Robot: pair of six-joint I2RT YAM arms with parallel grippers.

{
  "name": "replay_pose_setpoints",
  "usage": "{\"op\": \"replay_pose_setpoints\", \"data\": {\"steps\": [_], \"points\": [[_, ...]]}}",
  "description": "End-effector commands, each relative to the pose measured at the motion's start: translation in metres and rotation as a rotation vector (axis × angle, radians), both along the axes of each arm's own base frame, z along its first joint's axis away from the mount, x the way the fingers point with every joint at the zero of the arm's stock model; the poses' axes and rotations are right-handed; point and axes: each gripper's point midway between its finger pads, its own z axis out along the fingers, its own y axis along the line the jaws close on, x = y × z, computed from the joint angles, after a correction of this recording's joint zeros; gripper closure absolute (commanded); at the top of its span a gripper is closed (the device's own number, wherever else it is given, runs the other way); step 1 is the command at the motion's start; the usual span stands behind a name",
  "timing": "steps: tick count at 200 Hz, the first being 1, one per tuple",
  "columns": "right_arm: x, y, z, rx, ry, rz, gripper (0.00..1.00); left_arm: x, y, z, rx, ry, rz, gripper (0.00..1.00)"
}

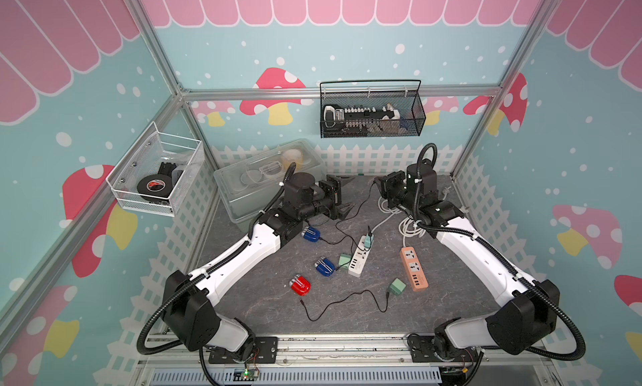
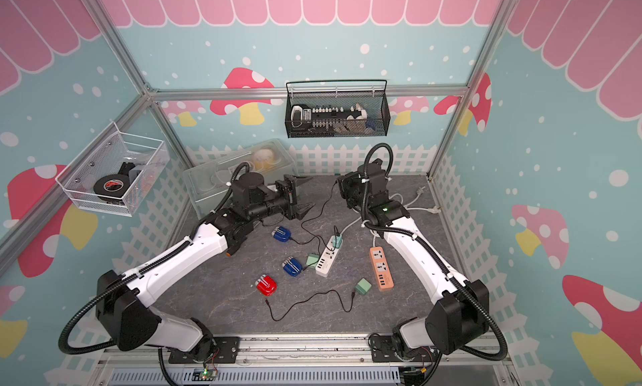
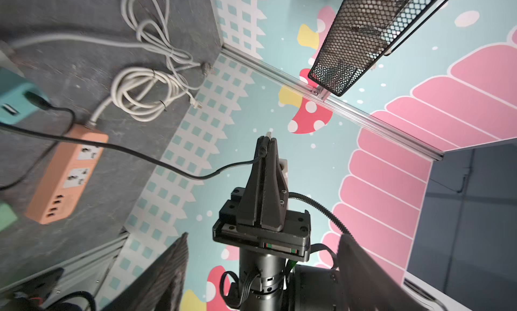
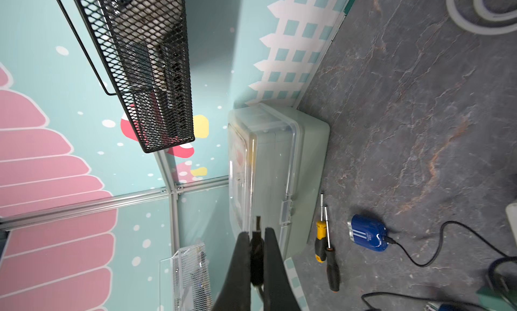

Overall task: Charge the electric shaver
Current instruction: Pick up the charging cable from the center of the board.

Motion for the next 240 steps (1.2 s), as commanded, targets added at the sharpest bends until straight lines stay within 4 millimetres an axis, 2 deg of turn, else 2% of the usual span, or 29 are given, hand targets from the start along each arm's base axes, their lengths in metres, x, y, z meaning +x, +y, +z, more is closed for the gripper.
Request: {"op": "replay_pose_setpoints", "data": {"steps": [1,26,62,93,113,129,171,186,220,240], "points": [[-0.003,0.001,0.001,0.109,0.015,-0.033,1.0,0.013,-0.026,0.018,-0.173,0.049,0.012,0.18],[-0.01,-0.002,0.001,0.131,0.018,-0.034,1.0,0.019,-0.045,0.012,-0.215,0.077,0.013,0.19],[-0.02,-0.005,-0.001,0.158,0.024,-0.037,1.0,0.03,-0.055,0.008,-0.22,0.081,0.019,0.25],[-0.024,-0.007,0.0,0.169,0.021,-0.04,1.0,0.035,-0.054,-0.005,-0.197,0.094,0.04,0.48],[-0.024,-0.007,-0.002,0.173,0.028,-0.037,1.0,0.037,-0.055,-0.007,-0.194,0.088,0.036,0.58],[-0.024,-0.006,-0.005,0.183,0.035,-0.037,1.0,0.037,-0.057,-0.007,-0.187,0.081,0.022,0.61],[-0.022,-0.007,-0.008,0.184,0.043,-0.041,1.0,0.033,-0.057,-0.013,-0.157,0.079,0.001,0.83],[-0.021,-0.007,-0.007,0.19,0.04,-0.044,1.0,0.031,-0.058,-0.017,-0.145,0.081,-0.008,0.88],[-0.021,-0.006,-0.005,0.199,0.041,-0.042,1.0,0.029,-0.056,-0.028,-0.107,0.103,-0.029,0.89],[-0.023,-0.006,-0.003,0.201,0.042,-0.041,1.0,0.03,-0.052,-0.034,-0.078,0.109,-0.028,0.82]]}}
